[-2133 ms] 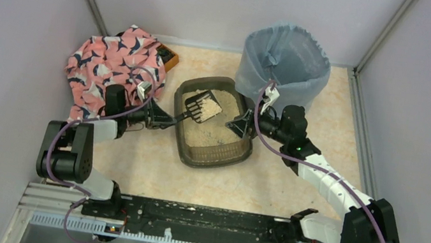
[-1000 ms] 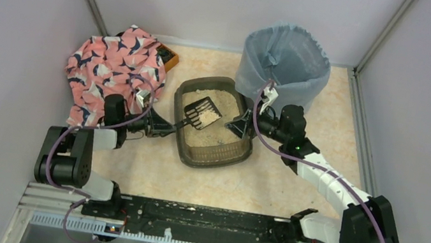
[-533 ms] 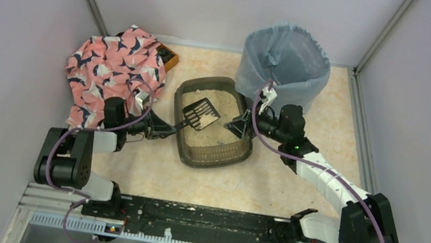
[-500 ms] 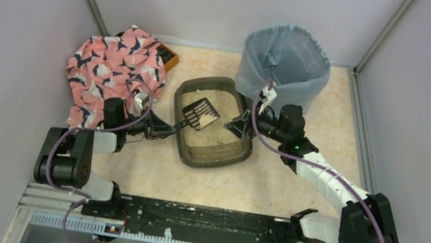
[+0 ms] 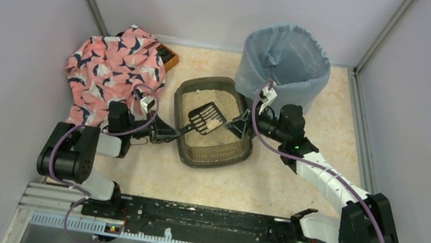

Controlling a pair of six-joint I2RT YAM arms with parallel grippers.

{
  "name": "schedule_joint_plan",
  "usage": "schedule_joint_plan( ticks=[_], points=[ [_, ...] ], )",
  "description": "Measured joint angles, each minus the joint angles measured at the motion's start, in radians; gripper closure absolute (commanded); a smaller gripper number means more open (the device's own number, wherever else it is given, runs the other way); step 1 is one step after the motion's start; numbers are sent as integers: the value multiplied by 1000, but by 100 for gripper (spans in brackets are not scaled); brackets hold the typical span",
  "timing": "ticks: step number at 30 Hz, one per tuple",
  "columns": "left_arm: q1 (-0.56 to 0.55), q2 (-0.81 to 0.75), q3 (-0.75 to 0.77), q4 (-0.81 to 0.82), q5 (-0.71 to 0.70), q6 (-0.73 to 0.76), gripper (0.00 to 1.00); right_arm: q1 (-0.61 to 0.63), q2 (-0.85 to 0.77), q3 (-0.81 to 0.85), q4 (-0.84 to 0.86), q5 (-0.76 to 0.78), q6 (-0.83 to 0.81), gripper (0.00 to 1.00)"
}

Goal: Clean the litter box

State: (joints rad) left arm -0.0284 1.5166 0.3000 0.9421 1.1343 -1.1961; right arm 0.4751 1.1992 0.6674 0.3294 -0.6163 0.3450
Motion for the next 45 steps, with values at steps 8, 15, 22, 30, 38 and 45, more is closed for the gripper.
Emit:
schedule_joint_plan(
  ticks=[8, 15, 22, 30, 38, 45],
  points=[
    [-16, -41, 6, -87, -13, 66, 100, 0, 2, 0, 1, -4, 3, 46],
    [-6, -33, -2, -80, -15, 68, 100, 0, 3, 0, 1, -7, 8, 46],
    [5, -53, -20, -100, -13, 79, 100, 0, 3, 0, 1, -11, 15, 46],
    [-21, -76, -45, -108, -21, 75, 100, 0, 6, 0, 8, -16, 23, 46],
    [-13, -135, 26, -269, -33, 130, 100, 0, 6, 0, 9, -18, 25, 46],
    [-13, -195, 341, -587, -93, 254, 100, 0, -2, 0, 18, -27, 32, 47]
  ],
)
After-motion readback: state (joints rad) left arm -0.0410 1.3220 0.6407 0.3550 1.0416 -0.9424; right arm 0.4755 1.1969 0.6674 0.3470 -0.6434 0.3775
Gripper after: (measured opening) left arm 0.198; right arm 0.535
